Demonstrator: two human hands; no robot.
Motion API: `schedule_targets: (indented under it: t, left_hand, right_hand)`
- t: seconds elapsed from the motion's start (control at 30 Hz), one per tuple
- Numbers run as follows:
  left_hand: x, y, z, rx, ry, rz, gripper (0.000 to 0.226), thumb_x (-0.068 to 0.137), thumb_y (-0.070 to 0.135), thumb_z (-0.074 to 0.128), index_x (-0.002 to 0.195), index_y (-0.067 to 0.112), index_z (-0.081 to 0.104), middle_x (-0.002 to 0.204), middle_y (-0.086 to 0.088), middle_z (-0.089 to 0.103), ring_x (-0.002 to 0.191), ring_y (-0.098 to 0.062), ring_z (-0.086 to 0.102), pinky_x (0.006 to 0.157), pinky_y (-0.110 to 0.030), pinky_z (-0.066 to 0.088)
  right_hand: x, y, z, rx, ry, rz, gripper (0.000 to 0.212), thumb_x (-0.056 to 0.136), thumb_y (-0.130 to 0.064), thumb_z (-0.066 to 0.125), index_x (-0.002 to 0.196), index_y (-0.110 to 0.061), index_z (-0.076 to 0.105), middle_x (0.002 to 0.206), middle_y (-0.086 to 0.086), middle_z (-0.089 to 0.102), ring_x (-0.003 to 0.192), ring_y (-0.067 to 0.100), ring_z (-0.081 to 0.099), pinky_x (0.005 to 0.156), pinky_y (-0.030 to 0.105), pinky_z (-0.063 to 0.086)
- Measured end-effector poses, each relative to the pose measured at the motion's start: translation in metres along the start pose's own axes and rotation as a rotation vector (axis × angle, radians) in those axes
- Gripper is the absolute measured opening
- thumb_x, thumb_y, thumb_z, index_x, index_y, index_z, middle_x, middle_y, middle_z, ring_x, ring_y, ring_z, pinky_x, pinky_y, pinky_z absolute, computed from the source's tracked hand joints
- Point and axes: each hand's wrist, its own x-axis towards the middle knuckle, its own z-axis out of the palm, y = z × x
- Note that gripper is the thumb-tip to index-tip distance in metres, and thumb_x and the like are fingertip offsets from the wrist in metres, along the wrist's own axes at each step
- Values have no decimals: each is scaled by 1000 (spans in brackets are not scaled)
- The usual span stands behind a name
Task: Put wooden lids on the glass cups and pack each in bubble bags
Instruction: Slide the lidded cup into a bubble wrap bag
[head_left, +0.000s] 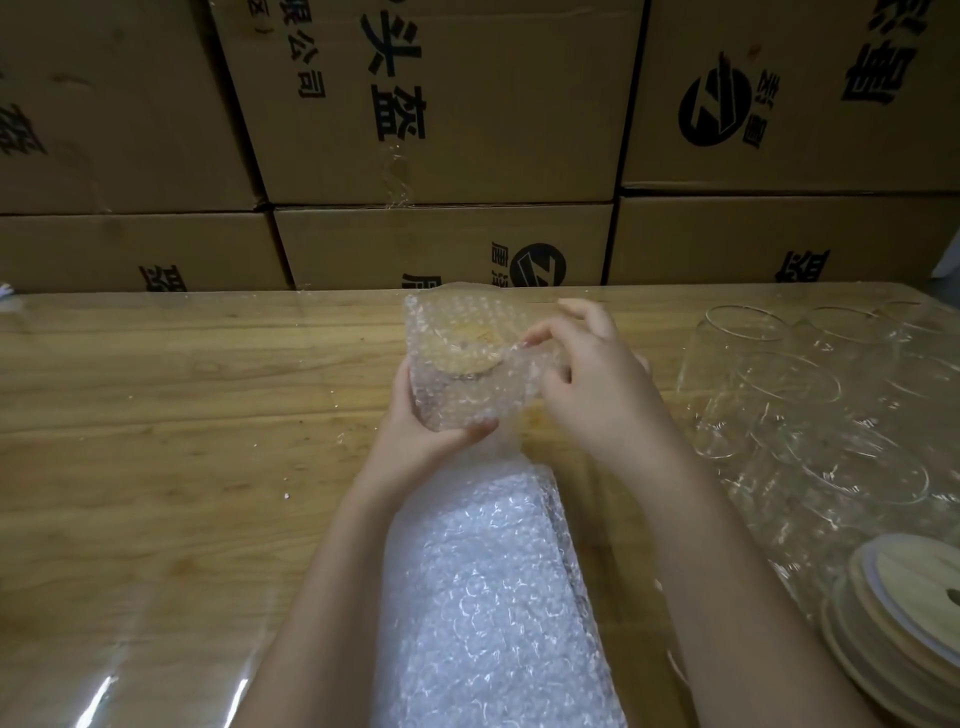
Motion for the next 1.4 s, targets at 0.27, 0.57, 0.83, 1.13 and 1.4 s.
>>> schedule_targets:
  t: [0.27,0.57,0.83,1.13,1.4]
  left_hand:
    - [-5,6,-4,69,-25,-31,121,34,69,84,139,34,36,123,26,57,107,12,56,93,-16,43]
    - [-7,13,-4,89,10,-44,109,36,65,83,132,35,41,124,16,59,108,1,59,95,-26,46]
    - [18,18,-9,19,5,-100,106,47,50,89,137,20,44,125,0,62,111,-15,61,95,-37,51]
    - [72,21,-45,-130,116,-194,104,57,45,87,143,28,31,134,-2,53,122,-28,51,100,-59,41]
    - [104,-2,-75,-60,215,-206,112,64,39,85,150,32,14,149,-5,37,134,-32,39,106,-58,34]
  right_hand:
    - [4,1,8,243,327,-68,9,95,-21,56,93,-18,64,98,-7,61,82,9,61,75,36,54]
    - [-8,13,48,796,337,205,11,99,-25,47,98,-34,52,95,-12,61,80,4,64,57,13,45]
    - [-55,45,81,744,-175,143,22,93,-32,58,113,-41,56,124,-21,53,112,-12,47,91,12,40]
    - [-65,56,90,769,-170,67,21,91,-10,63,94,-30,70,132,-17,47,119,-15,42,92,0,29]
    - [-65,59,94,757,-154,49,25,89,-7,63,87,-31,71,125,-15,53,114,-12,47,92,5,32]
